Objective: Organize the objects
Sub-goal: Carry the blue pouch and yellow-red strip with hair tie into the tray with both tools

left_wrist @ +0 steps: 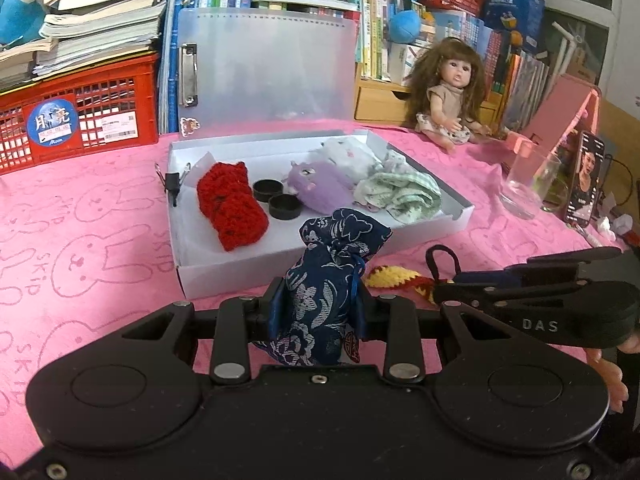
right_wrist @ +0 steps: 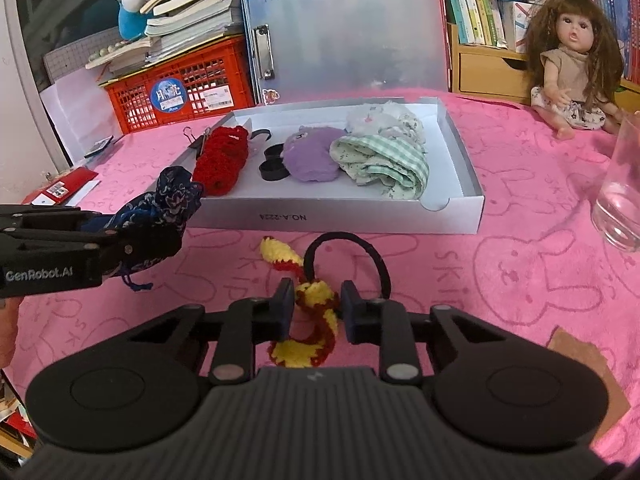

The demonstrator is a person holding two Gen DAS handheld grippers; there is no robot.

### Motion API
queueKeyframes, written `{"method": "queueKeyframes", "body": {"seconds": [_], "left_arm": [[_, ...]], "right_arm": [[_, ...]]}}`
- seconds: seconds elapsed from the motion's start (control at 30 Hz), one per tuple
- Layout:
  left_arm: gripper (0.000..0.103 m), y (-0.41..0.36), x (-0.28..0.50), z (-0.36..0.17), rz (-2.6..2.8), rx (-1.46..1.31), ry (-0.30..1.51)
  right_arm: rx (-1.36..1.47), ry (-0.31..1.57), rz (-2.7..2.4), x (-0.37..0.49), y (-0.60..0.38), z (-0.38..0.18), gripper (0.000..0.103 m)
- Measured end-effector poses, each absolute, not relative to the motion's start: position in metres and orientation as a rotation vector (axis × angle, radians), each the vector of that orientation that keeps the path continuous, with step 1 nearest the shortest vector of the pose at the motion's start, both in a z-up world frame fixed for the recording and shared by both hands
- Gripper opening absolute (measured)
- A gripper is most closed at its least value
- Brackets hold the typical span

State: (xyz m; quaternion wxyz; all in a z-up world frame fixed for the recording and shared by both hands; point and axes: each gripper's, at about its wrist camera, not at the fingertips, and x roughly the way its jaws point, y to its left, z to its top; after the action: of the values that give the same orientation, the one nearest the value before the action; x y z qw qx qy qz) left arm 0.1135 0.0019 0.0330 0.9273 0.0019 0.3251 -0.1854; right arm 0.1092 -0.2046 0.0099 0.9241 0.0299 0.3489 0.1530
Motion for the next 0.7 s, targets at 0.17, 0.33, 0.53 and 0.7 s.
{"method": "queueKeyframes", "body": {"seconds": [0.17,0.33,0.53,0.7], "left_arm": [[0.031,0.007,0.122,0.038,-0.359,-0.011,0.653],[0.031,0.011,0.135,0.045,-0.339,-0.037,0.640],[0.031,0.015,0.155,0.048,-0.316,-0.064,0.643],[0.031,0.016,0.171,0.044,-0.294,-0.080,0.660]], "right_arm": [[0.073,0.688,0.302,0.110,-0.208,0.018,0.029],[0.091,0.649,0.274,0.116,-0.216,0.032,0.029],[0.134,0.638,0.238,0.133,-0.226,0.042,0.029],[0.149,0.643,0.222,0.152,-0.229,0.045,0.029]]}}
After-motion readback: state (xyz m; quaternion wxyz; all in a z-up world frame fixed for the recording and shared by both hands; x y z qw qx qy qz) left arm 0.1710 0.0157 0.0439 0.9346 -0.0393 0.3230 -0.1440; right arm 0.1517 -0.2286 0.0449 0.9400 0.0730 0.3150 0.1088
